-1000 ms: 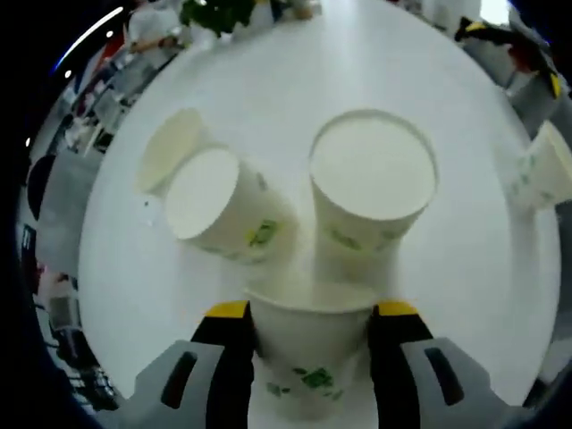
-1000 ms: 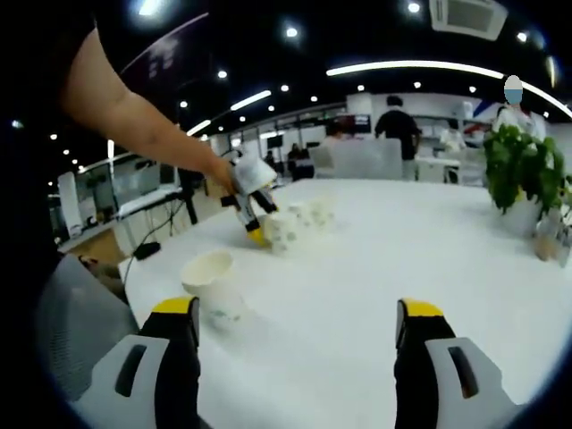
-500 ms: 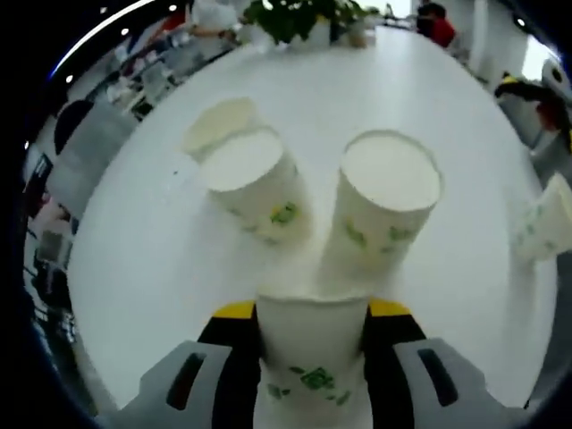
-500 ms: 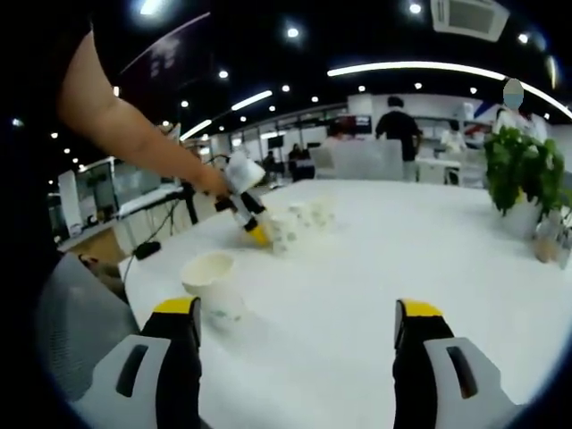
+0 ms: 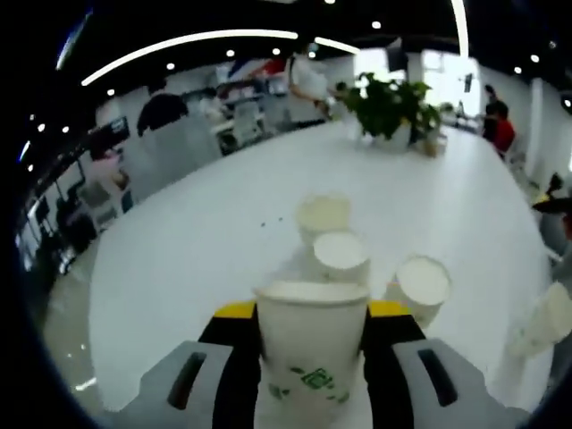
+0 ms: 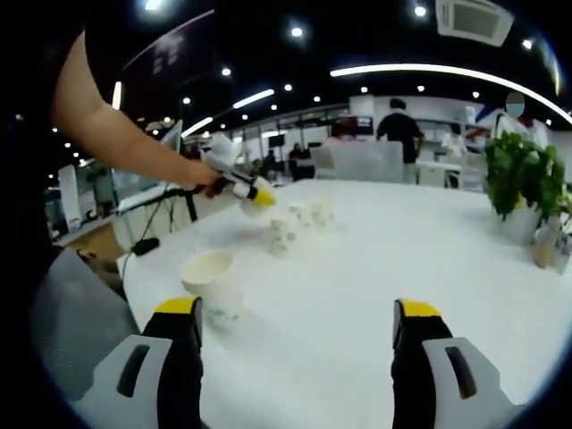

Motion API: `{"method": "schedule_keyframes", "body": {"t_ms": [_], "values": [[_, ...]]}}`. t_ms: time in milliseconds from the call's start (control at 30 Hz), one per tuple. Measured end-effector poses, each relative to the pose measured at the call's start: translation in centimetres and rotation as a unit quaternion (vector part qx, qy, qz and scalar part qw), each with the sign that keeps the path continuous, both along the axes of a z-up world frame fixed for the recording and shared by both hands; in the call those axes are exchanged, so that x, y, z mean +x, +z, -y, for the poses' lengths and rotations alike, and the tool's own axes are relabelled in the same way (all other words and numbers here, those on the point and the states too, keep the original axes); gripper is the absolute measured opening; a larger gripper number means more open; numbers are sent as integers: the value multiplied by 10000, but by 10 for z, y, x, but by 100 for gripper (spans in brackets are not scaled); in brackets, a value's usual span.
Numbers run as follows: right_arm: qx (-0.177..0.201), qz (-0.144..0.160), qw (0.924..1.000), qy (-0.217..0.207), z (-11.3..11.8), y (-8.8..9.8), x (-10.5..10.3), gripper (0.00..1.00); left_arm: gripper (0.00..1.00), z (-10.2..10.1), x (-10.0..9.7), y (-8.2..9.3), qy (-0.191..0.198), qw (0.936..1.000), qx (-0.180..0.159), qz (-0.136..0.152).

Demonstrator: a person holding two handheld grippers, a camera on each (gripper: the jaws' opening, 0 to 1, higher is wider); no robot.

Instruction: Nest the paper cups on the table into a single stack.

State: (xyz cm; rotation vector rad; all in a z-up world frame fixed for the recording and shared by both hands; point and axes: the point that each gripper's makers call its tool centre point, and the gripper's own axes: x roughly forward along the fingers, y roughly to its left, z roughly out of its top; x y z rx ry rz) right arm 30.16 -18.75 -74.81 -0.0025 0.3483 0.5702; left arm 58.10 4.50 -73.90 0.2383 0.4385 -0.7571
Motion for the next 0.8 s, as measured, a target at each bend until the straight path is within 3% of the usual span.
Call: {"method": "schedule_keyframes", "body": {"t_ms": [200,367,800], "values": [[-2,-9,10000,-74,3,-1,1,87,42,7,4,40,345,9934,-1047,307],[10,25,10000,-49,1,0,1,89,41,14,2,60,323,9864,-1541,471],[-97,-5,9999,67,-4,-5,0,100,40,36,-18,93,196,9720,-2236,696]]}}
